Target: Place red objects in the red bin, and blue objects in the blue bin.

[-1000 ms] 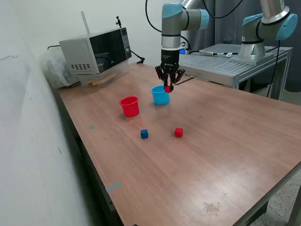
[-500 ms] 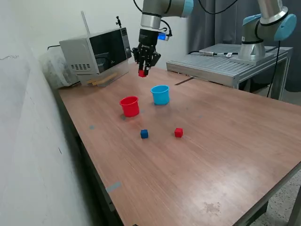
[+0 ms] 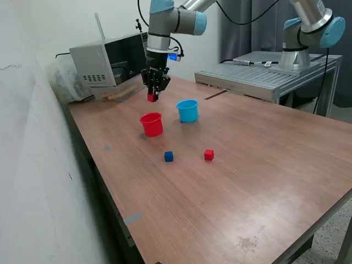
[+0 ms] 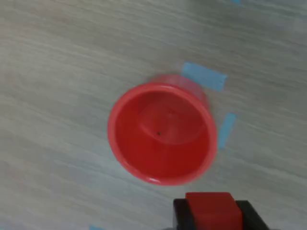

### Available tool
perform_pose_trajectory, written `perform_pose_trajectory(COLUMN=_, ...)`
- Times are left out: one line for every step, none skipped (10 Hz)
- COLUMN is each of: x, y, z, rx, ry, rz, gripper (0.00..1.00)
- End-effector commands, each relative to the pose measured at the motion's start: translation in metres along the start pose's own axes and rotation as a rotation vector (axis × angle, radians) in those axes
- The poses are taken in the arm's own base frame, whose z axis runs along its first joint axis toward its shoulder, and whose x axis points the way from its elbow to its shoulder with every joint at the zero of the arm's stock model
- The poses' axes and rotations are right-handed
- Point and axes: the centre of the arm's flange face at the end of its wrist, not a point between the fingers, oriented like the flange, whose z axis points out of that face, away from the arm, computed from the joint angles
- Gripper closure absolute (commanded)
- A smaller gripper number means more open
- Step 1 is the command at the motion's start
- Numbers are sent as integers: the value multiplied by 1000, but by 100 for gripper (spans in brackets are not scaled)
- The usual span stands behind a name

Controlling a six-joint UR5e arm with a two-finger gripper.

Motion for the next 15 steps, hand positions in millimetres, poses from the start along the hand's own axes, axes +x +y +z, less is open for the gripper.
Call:
perform_pose_trajectory(x=-26, y=-2, z=43, rx=35, ry=2, rz=27, gripper=100)
perform_pose_trajectory(x=-32, y=-6, z=53, rx=48, ry=6, rz=37, gripper=100)
perform_pose_trajectory(x=-39, y=-12, z=61, rx=58, ry=8, rz=48, gripper=100)
perform_pose_trajectory(x=-42, y=-14, z=65, rx=64, ry=10, rz=52, gripper=100)
perform_pose_trajectory(x=-45, y=-16, z=67, rx=67, ry=9, rz=56, gripper=100)
perform_pose_trajectory(x=-42, y=-18, z=68, rx=72, ry=12, rz=53, gripper=0)
perform_pose_trajectory(x=-41, y=-19, z=70, rx=76, ry=14, rz=52, gripper=0)
perform_pose_trajectory(x=-40, y=-20, z=68, rx=78, ry=14, rz=49, gripper=0)
perform_pose_trajectory(x=-35, y=-24, z=68, rx=88, ry=12, rz=45, gripper=0)
perform_pose_trajectory(x=-32, y=-24, z=65, rx=93, ry=6, rz=44, gripper=0)
perform_pose_trajectory(x=-27, y=-24, z=65, rx=93, ry=8, rz=39, gripper=0)
perform_pose_trajectory(x=-19, y=-22, z=63, rx=94, ry=11, rz=29, gripper=0)
perform_pose_trajectory(x=-11, y=-20, z=58, rx=90, ry=13, rz=23, gripper=0)
perform_pose_trajectory(x=13, y=-17, z=53, rx=89, ry=21, rz=-5, gripper=0)
perform_pose_trajectory(x=44, y=-11, z=45, rx=84, ry=31, rz=-44, gripper=0)
